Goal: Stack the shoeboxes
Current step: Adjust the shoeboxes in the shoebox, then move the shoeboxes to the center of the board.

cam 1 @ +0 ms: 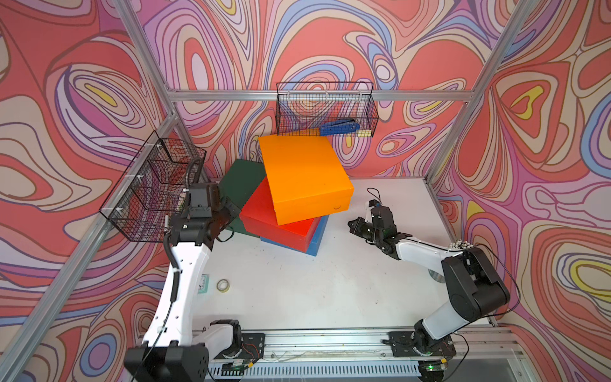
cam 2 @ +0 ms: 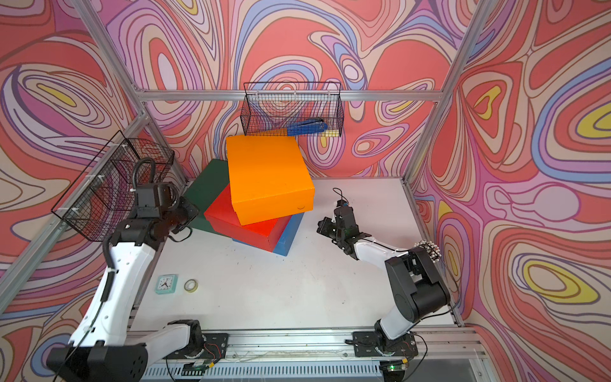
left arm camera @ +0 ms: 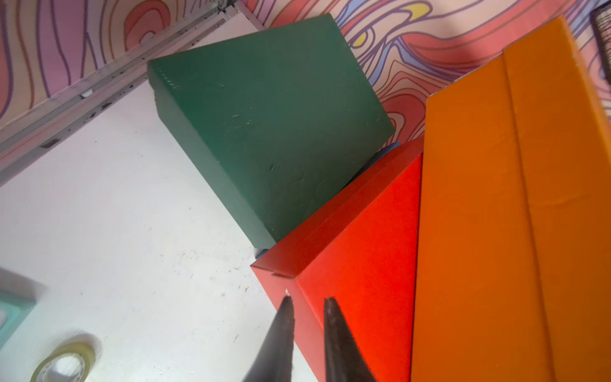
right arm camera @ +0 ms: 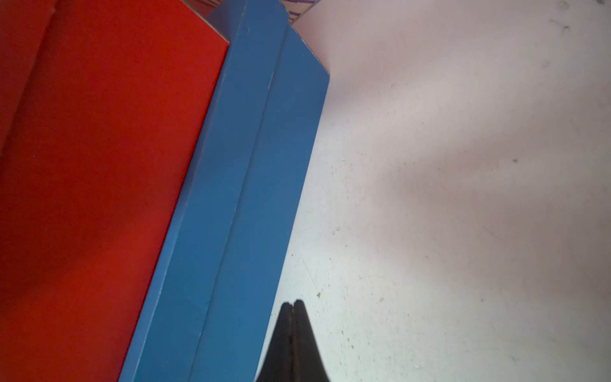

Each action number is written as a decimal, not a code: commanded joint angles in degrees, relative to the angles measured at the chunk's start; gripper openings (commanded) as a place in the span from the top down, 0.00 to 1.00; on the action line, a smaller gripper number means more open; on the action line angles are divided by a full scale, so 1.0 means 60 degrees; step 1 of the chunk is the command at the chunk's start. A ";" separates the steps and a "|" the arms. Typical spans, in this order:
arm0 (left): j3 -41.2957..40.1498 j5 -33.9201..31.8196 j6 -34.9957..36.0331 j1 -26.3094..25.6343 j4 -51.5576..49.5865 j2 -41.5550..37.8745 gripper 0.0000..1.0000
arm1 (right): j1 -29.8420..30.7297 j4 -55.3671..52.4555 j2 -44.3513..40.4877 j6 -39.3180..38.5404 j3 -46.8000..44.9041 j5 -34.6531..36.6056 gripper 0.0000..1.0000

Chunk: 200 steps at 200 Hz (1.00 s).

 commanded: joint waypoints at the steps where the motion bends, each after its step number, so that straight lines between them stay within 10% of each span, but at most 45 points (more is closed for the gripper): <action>1: -0.1103 -0.0197 -0.0331 -0.0056 -0.0310 -0.0583 1.00 | -0.0083 0.0048 0.0236 0.0050 0.0217 -0.0309 1.00; 51: -0.3723 0.1122 -0.1179 -0.0056 0.1332 -0.0503 1.00 | -0.0086 0.0007 0.0315 0.0110 0.0288 -0.0492 1.00; 124: -0.5033 -0.0244 -0.1678 0.0213 0.2092 -0.0352 1.00 | -0.0100 0.0053 0.0704 0.0153 0.0465 -0.0485 1.00; 200: -0.6601 0.2238 -0.3228 0.1511 0.7069 0.2323 1.00 | -0.0663 0.0066 0.1294 -0.0096 0.1018 -0.0928 1.00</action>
